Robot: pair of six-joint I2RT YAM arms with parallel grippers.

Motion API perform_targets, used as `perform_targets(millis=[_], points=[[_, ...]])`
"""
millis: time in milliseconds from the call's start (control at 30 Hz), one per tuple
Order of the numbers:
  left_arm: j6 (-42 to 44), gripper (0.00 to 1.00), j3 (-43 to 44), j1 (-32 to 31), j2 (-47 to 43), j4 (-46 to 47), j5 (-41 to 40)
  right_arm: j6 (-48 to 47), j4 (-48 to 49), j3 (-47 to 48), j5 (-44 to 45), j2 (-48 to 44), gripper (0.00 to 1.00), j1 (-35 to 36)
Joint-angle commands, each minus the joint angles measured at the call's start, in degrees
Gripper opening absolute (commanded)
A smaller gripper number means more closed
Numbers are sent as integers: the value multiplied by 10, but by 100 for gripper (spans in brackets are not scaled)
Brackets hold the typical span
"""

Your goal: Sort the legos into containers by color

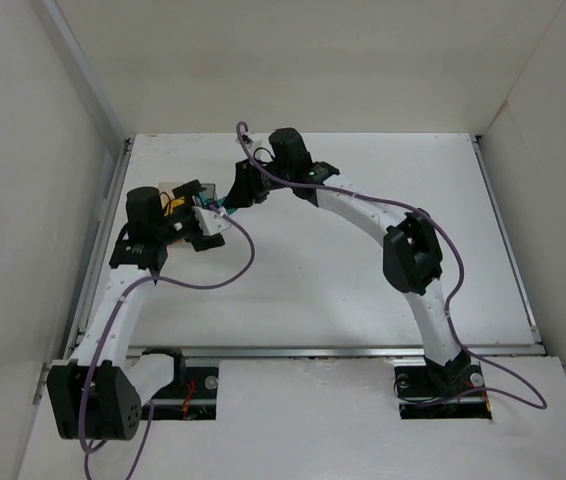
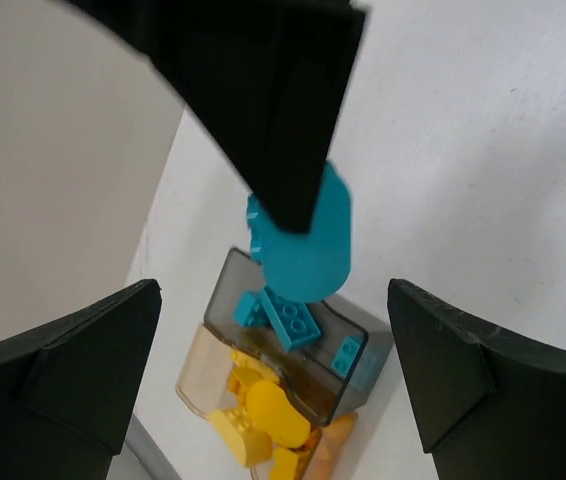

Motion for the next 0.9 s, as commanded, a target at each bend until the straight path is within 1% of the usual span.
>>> perform_targets(millis=[0,100,167,267,333,400,433,467,600,633,767,800,833,867], points=[[68,95,-24,-20,-25,6,62,-16,29,-4,-44,-40,0,10],[68,95,-1,-26,-11,-33,57,-16,29,-9,-44,-45,0,22],[84,94,17,-32,12,-68,50,-16,29,-15,-44,-50,0,22],[85,93,31,-32,43,-87,36,-16,34,-22,-36,-57,0,22],[70,88,37,-32,48,-80,29,-21,34,-22,-36,-63,0,22],[38,81,37,-37,48,-46,29,-21,34,-22,-50,-63,0,28],[33,76,37,-37,48,-39,29,-26,34,-27,-50,-63,0,28],[27,63,37,-37,48,-39,29,-26,34,-27,-50,-63,0,28],[11,38,37,-37,42,-32,29,-26,34,-27,-63,-63,0,28],[5,26,37,-37,35,-23,29,-26,34,-27,-69,-56,0,28],[-12,0,30,-37,20,-2,29,-26,34,-20,-82,-50,0,28],[-23,0,24,-37,15,-2,24,-26,34,-20,-82,-45,9,28],[-37,0,24,-37,15,5,17,-26,34,-14,-88,-45,22,28],[-44,0,24,-37,15,5,10,-26,34,-14,-88,-45,56,28]])
